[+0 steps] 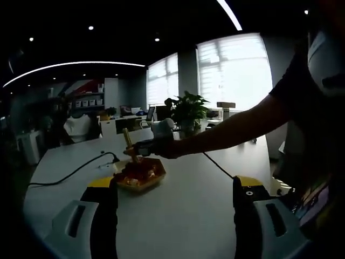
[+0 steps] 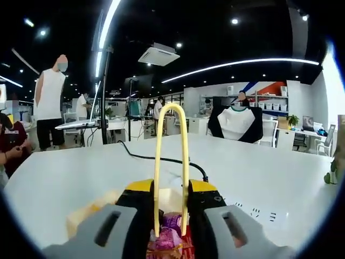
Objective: Place the target food into the container with the food tongs after gripping and lifting it, then release it inside without dropping or visibly crushing the food.
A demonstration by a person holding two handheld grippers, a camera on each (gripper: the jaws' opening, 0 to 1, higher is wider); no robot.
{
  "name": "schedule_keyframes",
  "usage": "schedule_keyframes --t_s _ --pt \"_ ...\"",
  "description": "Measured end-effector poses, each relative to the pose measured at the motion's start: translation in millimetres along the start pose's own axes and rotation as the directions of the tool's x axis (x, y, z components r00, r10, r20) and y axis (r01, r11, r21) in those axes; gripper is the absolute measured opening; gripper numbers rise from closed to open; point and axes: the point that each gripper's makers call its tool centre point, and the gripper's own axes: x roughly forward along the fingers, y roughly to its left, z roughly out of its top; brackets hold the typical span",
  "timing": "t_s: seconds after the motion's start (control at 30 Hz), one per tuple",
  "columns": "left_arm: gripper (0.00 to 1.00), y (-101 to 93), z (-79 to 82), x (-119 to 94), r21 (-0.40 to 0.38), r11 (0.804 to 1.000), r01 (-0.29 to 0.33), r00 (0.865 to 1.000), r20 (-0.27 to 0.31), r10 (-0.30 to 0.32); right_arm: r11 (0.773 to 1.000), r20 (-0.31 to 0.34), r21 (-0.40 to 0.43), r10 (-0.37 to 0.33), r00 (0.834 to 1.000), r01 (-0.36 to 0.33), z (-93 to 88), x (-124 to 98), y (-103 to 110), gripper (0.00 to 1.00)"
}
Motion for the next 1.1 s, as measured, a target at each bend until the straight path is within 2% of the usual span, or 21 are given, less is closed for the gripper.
schedule_keyframes --t_s 0.1,0.23,0.5,0.77,0.9,0.97,1.0,1.1 --pt "0.94 1.1 -0.1 -0.9 -0.001 1.0 -0.004 1.0 0.0 0.004 1.0 0.015 0.009 -0.003 1.0 0.003 4.1 -2.9 -0.4 0.19" --pt "0.94 1.5 -1.6 -1.4 -0.004 1.0 -0.007 1.0 -0.003 0.007 0.999 0.073 0.044 -0.019 0.997 0.016 19.1 -12.4 -3.2 0.2" --pt "0.94 -1.9 -3.3 -0.5 -0.009 1.0 0.003 1.0 -0.001 -0.003 0.999 0.059 0.015 -0.041 0.997 0.04 21.3 -37.1 -11.7 0.2" --pt "0.94 -4.7 -0.9 4.1 -0.007 1.0 0.011 1.0 0.008 -0.011 0.991 0.075 0.079 -0.111 0.991 0.105 21.9 -71.1 -21.0 0.2" --pt "0.94 -7.5 1.1 6.7 -0.003 1.0 0.024 1.0 0.015 -0.024 0.987 0.082 0.104 -0.133 0.988 0.124 27.9 -88.3 -21.9 0.2" --pt "0.94 -9.0 2.3 7.9 0.0 1.0 0.029 0.999 0.02 -0.029 0.98 0.061 0.128 -0.16 0.985 0.151 26.5 -97.8 -24.4 0.2" --pt "0.94 -9.4 2.2 8.6 0.002 1.0 0.03 0.999 0.02 -0.03 0.97 -0.005 0.155 -0.188 0.982 0.187 16.4 -103.8 -28.3 0.2" --pt "0.94 -11.0 1.0 11.0 0.011 0.999 0.03 0.999 0.017 -0.031 0.965 -0.055 0.163 -0.198 0.979 0.205 5.8 -113.0 -29.7 0.2"
